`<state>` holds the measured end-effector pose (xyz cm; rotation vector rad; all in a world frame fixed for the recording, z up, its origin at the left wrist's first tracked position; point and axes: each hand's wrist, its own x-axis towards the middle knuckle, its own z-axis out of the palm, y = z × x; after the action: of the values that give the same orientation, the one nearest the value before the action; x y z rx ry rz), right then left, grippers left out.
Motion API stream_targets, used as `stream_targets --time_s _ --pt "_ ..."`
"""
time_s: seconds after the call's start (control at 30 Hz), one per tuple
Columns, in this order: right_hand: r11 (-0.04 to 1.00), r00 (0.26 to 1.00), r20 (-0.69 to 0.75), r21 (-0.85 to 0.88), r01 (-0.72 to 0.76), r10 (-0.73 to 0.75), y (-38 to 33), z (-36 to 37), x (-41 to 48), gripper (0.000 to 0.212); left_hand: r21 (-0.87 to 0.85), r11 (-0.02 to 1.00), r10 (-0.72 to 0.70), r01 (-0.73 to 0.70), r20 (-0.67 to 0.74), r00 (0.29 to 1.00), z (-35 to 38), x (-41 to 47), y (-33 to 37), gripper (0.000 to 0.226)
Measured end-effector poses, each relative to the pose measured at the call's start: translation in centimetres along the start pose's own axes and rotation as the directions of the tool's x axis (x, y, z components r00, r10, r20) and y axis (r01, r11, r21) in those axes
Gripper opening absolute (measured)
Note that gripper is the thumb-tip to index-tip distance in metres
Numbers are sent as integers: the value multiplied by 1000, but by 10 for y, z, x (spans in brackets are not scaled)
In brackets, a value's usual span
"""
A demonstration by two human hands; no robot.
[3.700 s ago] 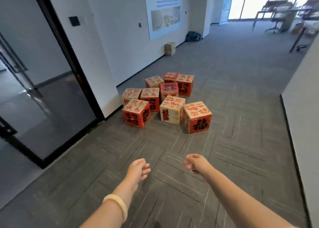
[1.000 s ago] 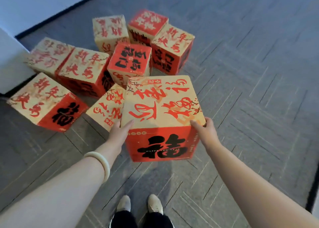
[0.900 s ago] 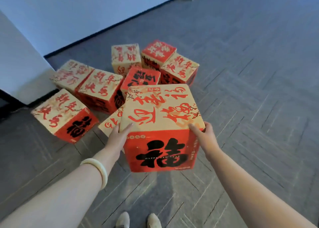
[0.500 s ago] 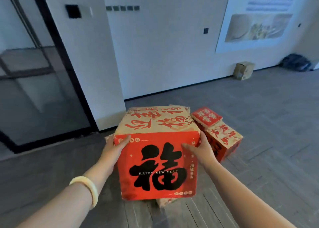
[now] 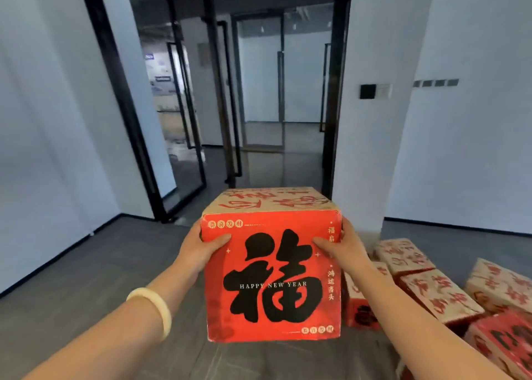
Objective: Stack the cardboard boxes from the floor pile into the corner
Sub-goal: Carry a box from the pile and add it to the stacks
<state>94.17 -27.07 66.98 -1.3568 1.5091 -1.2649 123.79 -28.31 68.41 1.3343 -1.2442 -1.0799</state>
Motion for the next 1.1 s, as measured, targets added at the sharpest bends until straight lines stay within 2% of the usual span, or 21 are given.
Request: stream_targets --time_s 0.07,0.17,0.33,0.5,0.67,0.77,0.97,1.1 --pt "999 996 88 40 22 -25 -23 65 -2 77 25 1000 8 -6 -79 997 -73 -16 3 59" --pt "994 971 225 95 62 -82 -62 159 -8 73 48 999 21 -11 -210 977 -173 -42 4 76" --pt "984 874 454 121 132 -173 -119 300 -21 71 50 999 22 2 -476 879 -301 -86 -5 60" --pt "959 740 610 170 228 -284 -163 438 -32 68 27 999 3 21 -681 732 -411 -113 -18 47" --pt "952 619 723 216 218 -306 -203 574 -40 66 54 997 19 46 -831 556 -507 -126 -18 46" --pt "939 521 782 262 223 -342 -233 653 -47 65 51 998 23 46 -882 471 -562 -135 -16 51" --pt "908 331 857 310 282 -396 -290 792 -93 69 64 993 37 100 -967 253 -668 -177 -20 53" --pt "899 236 882 342 273 -407 -318 878 -139 68 55 991 37 118 -988 148 -742 -209 -31 60"
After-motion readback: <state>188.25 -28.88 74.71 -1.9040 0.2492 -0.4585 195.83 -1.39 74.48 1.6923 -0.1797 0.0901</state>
